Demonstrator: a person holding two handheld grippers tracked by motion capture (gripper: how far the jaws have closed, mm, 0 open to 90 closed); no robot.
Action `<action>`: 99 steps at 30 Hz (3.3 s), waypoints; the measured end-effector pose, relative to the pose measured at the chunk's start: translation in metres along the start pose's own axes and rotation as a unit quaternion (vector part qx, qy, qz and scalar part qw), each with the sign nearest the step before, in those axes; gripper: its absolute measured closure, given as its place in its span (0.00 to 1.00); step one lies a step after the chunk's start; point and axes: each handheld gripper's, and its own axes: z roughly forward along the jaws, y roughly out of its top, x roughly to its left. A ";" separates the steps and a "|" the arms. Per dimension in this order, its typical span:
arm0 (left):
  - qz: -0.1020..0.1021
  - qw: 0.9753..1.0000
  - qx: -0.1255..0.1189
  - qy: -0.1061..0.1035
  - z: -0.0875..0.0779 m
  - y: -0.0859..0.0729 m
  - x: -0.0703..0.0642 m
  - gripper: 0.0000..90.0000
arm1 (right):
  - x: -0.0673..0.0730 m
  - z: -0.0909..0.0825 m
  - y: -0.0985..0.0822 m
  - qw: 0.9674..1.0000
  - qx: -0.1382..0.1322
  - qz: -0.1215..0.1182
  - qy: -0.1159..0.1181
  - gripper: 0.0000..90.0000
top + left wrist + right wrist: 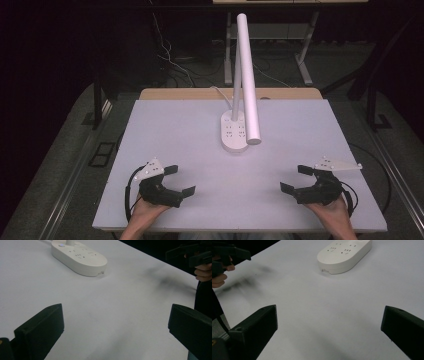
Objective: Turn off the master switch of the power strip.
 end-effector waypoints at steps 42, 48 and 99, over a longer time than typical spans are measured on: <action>0.006 0.998 0.041 -0.041 -0.001 0.018 0.000 0.00 | 0.001 0.002 -0.002 1.000 0.027 -0.010 0.003 0.00; 0.009 0.998 0.048 -0.040 0.000 0.024 0.001 0.00 | 0.002 0.001 -0.002 1.000 0.028 -0.013 0.000 0.00; 0.045 0.992 0.106 -0.041 0.046 0.104 0.020 0.01 | 0.001 0.000 -0.003 0.999 0.031 -0.016 -0.004 0.00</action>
